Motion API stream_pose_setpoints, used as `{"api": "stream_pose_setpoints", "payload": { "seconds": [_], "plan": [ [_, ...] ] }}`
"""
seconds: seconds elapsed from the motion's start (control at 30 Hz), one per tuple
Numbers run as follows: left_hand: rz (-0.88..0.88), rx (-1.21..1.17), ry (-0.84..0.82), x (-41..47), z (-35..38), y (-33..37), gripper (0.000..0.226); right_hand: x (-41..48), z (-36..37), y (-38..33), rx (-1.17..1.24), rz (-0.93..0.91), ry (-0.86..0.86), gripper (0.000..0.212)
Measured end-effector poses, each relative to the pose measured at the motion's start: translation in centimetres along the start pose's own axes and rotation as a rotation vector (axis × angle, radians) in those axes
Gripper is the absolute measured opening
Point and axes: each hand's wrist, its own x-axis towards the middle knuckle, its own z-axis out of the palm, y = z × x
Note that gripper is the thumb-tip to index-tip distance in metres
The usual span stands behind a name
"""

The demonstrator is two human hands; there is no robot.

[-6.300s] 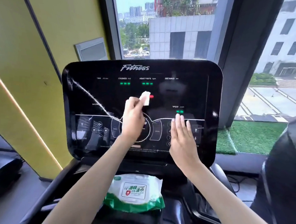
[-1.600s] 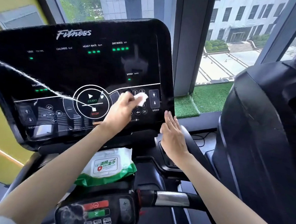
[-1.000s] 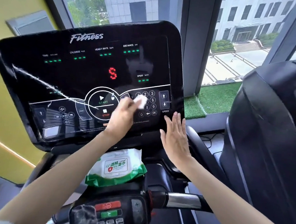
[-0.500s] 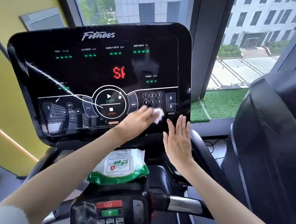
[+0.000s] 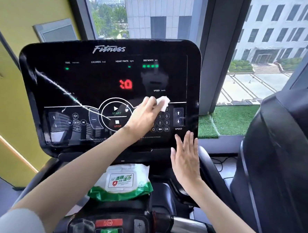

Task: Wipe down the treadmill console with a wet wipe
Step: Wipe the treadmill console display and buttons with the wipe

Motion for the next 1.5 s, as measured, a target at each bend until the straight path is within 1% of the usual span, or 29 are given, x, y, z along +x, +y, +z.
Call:
{"api": "stream_pose_setpoints", "payload": {
  "seconds": [0.17,0.23,0.27,0.3,0.4,0.5,0.6,0.73,0.77,0.8,0.83,0.87,0.9,0.93,0.97,1.0,1.03,1.1,1.13,1.17,1.2,1.3,1.33,1.37,1.4,1.43,1.47,1.5],
  "plan": [
    [-0.107,0.052,0.071,5.4,-0.9,0.9,0.067,0.0,-0.2,0.2,0.002,0.002,0.01,0.045],
    [-0.118,0.084,0.096,6.8,-0.7,1.9,0.066,-0.1,-0.2,0.4,-0.003,-0.005,0.008,0.046],
    [-0.097,0.105,0.099,7.2,-0.4,2.4,0.067,-0.1,-0.2,0.5,0.001,-0.01,0.01,0.045],
    [-0.06,0.126,0.081,7.2,0.1,2.8,0.065,-0.1,-0.2,0.5,0.006,-0.014,0.014,0.045],
    [0.09,0.192,0.002,6.0,1.1,3.7,0.048,-0.1,0.0,0.5,0.018,-0.013,0.032,0.043],
    [0.201,0.206,-0.064,4.0,2.0,3.9,0.052,-0.1,0.2,0.3,0.024,0.002,0.04,0.041],
    [0.296,0.205,-0.081,1.4,3.1,3.8,0.043,-0.2,0.2,0.1,0.032,0.017,0.036,0.039],
    [0.546,0.286,-0.18,-1.3,3.2,2.6,0.041,-0.2,-0.2,-0.1,0.076,0.05,0.034,0.038],
    [0.536,0.287,-0.168,-1.2,2.2,1.8,0.038,-0.2,-0.3,-0.1,0.085,0.052,0.04,0.038],
    [0.454,0.224,-0.148,-1.0,1.2,0.8,0.031,-0.2,-0.4,-0.2,0.095,0.052,0.045,0.038],
    [0.28,0.114,-0.141,-0.7,0.1,-0.3,0.025,-0.2,-0.5,-0.2,0.105,0.054,0.049,0.04],
    [0.073,0.004,-0.05,-0.5,-0.6,-1.6,0.027,-0.2,-0.7,-0.2,0.113,0.058,0.05,0.042],
    [-0.126,-0.061,0.047,-0.3,-1.2,-2.6,0.04,-0.2,-0.7,-0.2,0.118,0.059,0.045,0.044],
    [-0.25,-0.055,0.122,-0.4,-1.3,-3.0,0.058,-0.2,-0.7,-0.2,0.118,0.057,0.037,0.045],
    [-0.307,-0.021,0.161,-0.9,-1.0,-2.8,0.07,-0.2,-0.7,-0.3,0.113,0.054,0.031,0.046],
    [-0.291,-0.008,0.159,-1.4,-0.3,-2.2,0.072,-0.2,-0.6,-0.3,0.102,0.052,0.026,0.047],
    [-0.178,-0.002,0.088,-2.0,0.5,-1.2,0.067,-0.2,-0.5,-0.4,0.088,0.053,0.021,0.047],
    [0.258,0.093,-0.091,-3.6,1.8,-0.1,0.052,-0.2,-0.3,-0.5,0.062,0.058,0.011,0.049],
    [0.428,0.153,-0.123,-3.9,2.1,-0.6,0.051,-0.2,-0.2,-0.5,0.056,0.058,0.006,0.049],
    [0.448,0.155,-0.111,-3.8,1.9,-1.4,0.052,-0.1,-0.2,-0.6,0.058,0.058,0.0,0.049],
    [0.33,0.112,-0.062,-3.5,1.4,-2.2,0.053,-0.1,-0.2,-0.6,0.064,0.058,-0.003,0.049],
    [-0.291,-0.067,0.221,-2.6,0.3,-3.6,0.065,-0.3,-0.1,-0.6,0.078,0.055,-0.002,0.046],
    [-0.358,-0.091,0.273,-2.7,0.3,-3.3,0.067,-0.4,-0.1,-0.6,0.08,0.047,0.002,0.045],
    [-0.314,-0.074,0.261,-2.9,0.7,-2.5,0.067,-0.4,-0.2,-0.7,0.078,0.028,0.009,0.044],
    [-0.169,-0.04,0.168,-3.4,1.2,-1.6,0.067,-0.4,-0.3,-0.9,0.072,-0.007,0.012,0.043],
    [0.05,0.011,0.032,-4.2,1.8,-0.8,0.064,-0.4,-0.4,-1.1,0.063,-0.058,0.008,0.045],
    [0.253,0.074,-0.065,-5.0,2.0,-0.8,0.059,-0.4,-0.5,-1.5,0.053,-0.115,0.0,0.047],
    [0.354,0.104,-0.095,-5.2,2.0,-1.6,0.055,-0.4,-0.6,-1.9,0.049,-0.164,-0.007,0.049]
  ]
}}
